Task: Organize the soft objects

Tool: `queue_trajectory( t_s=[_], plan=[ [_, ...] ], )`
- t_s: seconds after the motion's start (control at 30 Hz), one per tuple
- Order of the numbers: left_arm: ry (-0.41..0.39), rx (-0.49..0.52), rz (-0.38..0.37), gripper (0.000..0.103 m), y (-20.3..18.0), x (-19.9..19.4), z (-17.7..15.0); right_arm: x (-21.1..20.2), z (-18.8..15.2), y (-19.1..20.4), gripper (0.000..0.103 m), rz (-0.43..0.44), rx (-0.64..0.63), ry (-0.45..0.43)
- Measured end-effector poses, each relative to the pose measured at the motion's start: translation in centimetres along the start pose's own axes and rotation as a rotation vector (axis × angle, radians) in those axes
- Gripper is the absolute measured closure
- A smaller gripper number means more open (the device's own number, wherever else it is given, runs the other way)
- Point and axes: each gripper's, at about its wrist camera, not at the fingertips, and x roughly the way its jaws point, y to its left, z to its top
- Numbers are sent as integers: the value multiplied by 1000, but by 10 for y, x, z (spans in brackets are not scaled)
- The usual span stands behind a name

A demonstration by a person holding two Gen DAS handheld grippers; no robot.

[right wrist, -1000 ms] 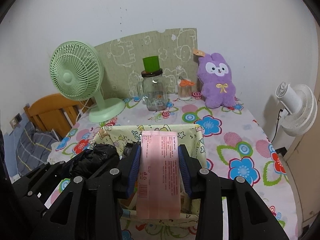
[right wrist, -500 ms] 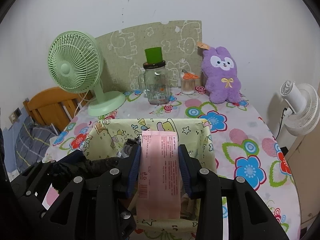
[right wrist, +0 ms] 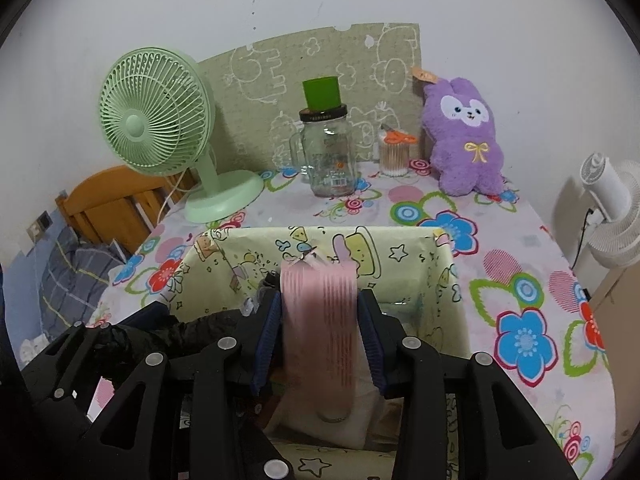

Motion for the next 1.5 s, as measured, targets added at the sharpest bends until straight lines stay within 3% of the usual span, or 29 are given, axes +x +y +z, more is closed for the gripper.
queue_trajectory(
  t_s=[0.07, 0.1, 0.2, 0.47, 0.87, 1.5],
  plan=[
    [-6, 1, -2, 15, 0, -2, 0, -2, 0, 0, 30, -8, -5, -7],
    [-16, 0, -1, 14, 0, -5, 1, -5, 0, 1, 27, -12, -6, -24],
    [-45, 1, 19, 12, -2, -11, 2, -11, 0, 0, 17, -17, -3, -43],
    [-104, 19, 23, 4, -8, -34, 5, -35, 2, 0, 4, -63, -2, -90],
    [-172, 17, 45, 0, -13, -78, 1, -82, 0, 7, 1, -88, -7, -154],
    [-216, 5, 32, 0, -17, -142, -25, -154, -27, 29, 0, -116, -35, -224]
  ],
)
